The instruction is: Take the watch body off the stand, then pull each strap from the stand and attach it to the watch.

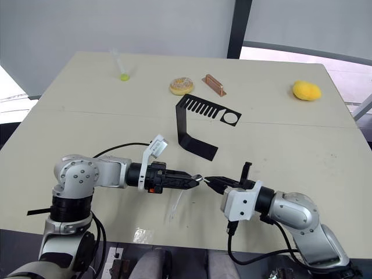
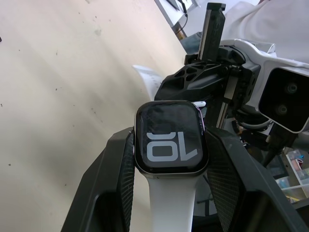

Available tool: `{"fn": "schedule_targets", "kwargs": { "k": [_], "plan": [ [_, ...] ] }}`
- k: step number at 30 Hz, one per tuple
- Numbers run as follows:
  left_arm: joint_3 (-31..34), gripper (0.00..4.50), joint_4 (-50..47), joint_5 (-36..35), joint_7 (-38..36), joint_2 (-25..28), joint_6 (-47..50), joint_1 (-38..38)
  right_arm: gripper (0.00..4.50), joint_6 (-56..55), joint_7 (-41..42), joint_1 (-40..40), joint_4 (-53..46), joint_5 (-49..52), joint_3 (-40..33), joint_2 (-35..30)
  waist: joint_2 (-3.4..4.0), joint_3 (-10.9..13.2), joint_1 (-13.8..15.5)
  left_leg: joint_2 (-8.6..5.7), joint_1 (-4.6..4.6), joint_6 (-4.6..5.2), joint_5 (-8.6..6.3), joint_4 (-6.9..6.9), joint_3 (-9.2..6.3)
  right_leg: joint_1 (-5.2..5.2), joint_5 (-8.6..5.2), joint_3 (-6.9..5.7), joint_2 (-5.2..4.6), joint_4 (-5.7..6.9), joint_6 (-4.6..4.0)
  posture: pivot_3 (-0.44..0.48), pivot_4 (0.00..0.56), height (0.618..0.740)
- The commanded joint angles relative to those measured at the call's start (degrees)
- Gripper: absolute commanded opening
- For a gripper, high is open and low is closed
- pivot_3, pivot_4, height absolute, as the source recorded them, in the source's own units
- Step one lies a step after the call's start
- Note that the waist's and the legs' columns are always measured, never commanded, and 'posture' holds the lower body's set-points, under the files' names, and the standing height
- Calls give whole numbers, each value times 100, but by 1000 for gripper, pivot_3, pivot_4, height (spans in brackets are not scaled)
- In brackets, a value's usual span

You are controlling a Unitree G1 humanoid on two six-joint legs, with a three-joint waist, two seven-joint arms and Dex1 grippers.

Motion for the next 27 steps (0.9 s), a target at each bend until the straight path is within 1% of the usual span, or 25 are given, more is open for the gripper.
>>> {"fn": "schedule_targets", "kwargs": {
  "k": [1, 27],
  "plan": [
    [-252, 1610, -297, -266, -197, -134, 69, -27, 0, -155, -105, -87, -249, 73, 15, 55, 0, 0, 0, 0, 0, 0, 0, 0, 0, 0, 0, 0, 0, 0, 0, 0, 150, 740],
    [-218, 1610, -194, -199, -90, -344, 51, -115, 0, -179, -16, -118, -184, 86, 132, 45, 0, 0, 0, 0, 0, 0, 0, 0, 0, 0, 0, 0, 0, 0, 0, 0, 150, 740]
  ]
}}
